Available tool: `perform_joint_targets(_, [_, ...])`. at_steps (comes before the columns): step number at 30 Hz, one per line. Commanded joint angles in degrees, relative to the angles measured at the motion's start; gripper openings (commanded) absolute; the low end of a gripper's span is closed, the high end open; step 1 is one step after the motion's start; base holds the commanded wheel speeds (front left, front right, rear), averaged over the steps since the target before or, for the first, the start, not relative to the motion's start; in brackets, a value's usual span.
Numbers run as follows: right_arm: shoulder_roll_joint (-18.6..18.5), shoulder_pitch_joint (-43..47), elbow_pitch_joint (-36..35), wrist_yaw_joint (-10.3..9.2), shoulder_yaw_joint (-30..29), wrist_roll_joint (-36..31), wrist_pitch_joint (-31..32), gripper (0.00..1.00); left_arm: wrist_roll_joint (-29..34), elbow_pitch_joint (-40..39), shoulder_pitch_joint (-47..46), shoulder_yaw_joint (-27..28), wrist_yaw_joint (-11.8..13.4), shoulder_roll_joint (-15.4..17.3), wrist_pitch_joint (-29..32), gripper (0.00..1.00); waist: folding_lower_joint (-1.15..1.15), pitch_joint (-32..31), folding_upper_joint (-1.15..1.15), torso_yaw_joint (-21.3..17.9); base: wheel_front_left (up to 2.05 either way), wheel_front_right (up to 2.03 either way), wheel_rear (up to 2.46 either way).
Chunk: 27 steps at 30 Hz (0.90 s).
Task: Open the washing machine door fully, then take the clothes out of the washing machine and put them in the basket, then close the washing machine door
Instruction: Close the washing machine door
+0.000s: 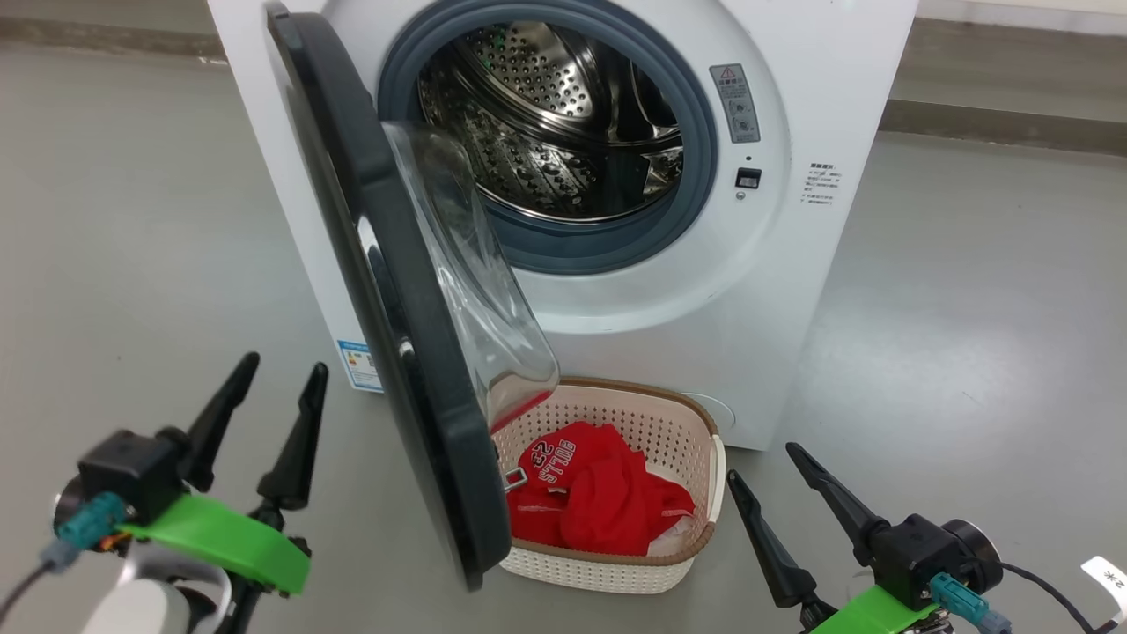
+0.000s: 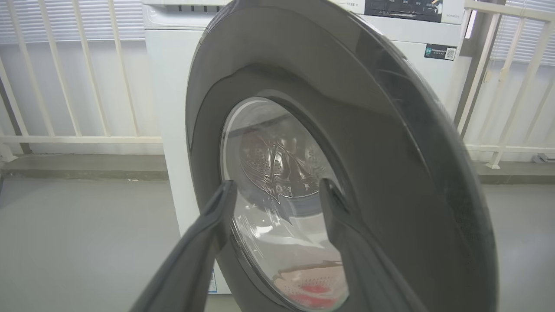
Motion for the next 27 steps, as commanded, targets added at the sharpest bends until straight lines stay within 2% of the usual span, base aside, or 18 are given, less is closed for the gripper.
perform_joint_targets(1, [-0.1, -1.2, -1.6, 0.35, 0.7, 0.1, -0.4, 1.0, 1.6, -2.0, -0.4, 1.3, 0.5, 1.8, -2.0, 1.0, 0.0, 0.0, 0.0, -0.2, 0.0, 0.0, 0.0])
perform_joint_targets(8, [0.0, -1.1, -1.9, 0.35, 0.5, 0.1, -0.4, 1.0, 5.6, -2.7, 3.1, -0.4, 2.1, 1.9, -5.0, 1.0, 0.0, 0.2, 0.0, -1.1, 0.0, 0.0, 0.0])
perform_joint_targets(27, [0.4, 0.1, -2.7, 0.35, 0.0, 0.0, -0.4, 1.0, 6.5, -5.0, 11.4, -0.9, 5.0, -1.3, -6.6, 1.0, 0.0, -0.2, 0.0, -2.9, 0.0, 0.0, 0.0])
